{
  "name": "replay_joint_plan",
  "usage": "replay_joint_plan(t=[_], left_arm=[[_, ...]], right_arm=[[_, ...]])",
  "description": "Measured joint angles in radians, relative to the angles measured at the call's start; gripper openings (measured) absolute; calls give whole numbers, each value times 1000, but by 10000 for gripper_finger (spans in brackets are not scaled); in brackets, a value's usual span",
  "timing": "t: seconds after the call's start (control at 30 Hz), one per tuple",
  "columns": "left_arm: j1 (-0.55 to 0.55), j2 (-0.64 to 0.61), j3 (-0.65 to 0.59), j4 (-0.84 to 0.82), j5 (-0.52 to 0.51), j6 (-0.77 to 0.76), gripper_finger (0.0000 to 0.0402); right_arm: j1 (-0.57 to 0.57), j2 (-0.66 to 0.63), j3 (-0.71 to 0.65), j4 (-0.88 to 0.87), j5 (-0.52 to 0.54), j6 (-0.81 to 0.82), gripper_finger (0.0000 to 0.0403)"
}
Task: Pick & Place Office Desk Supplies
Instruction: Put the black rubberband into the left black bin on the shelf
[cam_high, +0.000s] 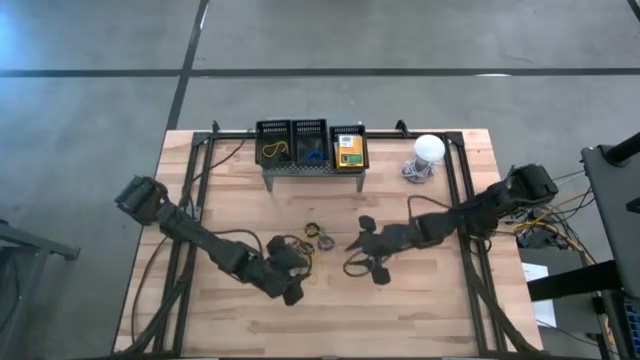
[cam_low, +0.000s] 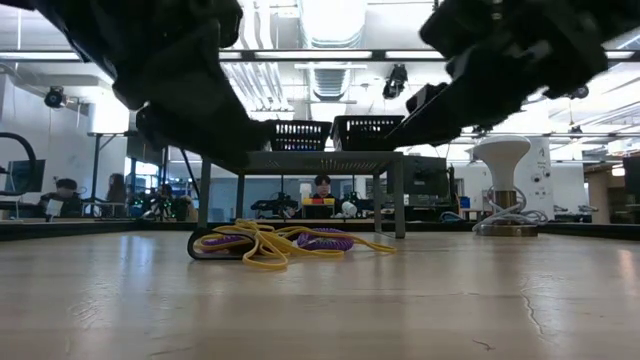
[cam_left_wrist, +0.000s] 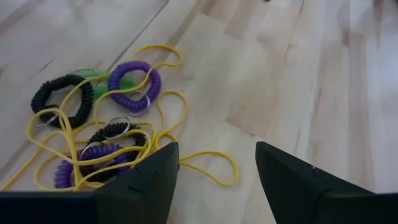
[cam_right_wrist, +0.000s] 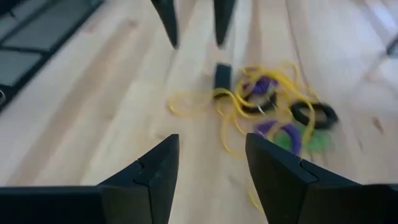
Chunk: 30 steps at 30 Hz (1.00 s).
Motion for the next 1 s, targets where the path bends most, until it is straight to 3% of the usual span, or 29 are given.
replay_joint_plan(t=[0.1,0.27,0.5,0.7,0.87,1.0], left_arm=[[-1,27,-6,24,1,53,218],[18,57,-45,81,3,1,218],[43,98,-43,107,2,157,218],[76,145,-43,172,4,119,225],[97,157,-49,186,26,154,256],[129,135,-49,140,19,6,279]], right_arm=[[28,43,-65,184,10,-7,174],[30,145,-127,423,14,-39,168],[30,224,-134,463,63,-31,162],[13,55,-162,320,66,-62,153],[-30,-70,-184,296,127,-126,150],[-73,-109,-204,288,145,-109,149]])
